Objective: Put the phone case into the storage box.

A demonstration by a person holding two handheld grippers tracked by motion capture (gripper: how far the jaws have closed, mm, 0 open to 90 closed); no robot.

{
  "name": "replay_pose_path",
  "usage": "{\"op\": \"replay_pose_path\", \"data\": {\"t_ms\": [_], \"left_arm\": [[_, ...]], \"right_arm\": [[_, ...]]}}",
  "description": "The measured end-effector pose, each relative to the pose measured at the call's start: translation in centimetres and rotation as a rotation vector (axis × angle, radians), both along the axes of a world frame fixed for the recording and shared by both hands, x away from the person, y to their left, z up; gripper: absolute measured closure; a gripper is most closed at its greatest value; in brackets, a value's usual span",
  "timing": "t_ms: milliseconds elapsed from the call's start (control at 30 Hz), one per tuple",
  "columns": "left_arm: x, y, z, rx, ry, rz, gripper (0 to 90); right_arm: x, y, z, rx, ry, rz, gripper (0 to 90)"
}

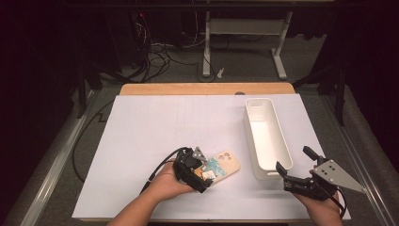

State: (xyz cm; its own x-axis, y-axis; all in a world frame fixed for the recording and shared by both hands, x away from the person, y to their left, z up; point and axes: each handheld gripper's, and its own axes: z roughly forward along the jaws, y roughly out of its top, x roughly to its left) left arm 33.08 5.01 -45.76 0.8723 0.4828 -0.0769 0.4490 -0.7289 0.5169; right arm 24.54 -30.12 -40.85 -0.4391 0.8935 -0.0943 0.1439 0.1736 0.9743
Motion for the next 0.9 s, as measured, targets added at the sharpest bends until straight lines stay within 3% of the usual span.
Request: {"op": "replay_pose_path", "data": {"t_ms": [200, 300, 333, 900], "left_arm": [[0.2, -1.6, -0.2, 0.069, -0.013, -0.023, 0.6], [0.3, -2.0, -0.3, 0.073, -0.004, -0.021, 0.6], [0.4, -2.4, -0.4, 0.091, -0.001, -0.026, 0.6], [0.9, -3.1, -0.3, 0.128, 0.04, -0.026, 1.5]], "right_arm": [[0.0, 0.0, 0.0, 0.0, 0.0, 0.002, 2.5], [0.0, 0.0, 0.0, 0.0, 0.0, 0.002, 2.5], [0.0, 0.0, 0.0, 0.0, 0.0, 0.002, 2.5], [0.1, 0.1, 0.0, -0.001, 0.0, 0.003, 2.6]]}}
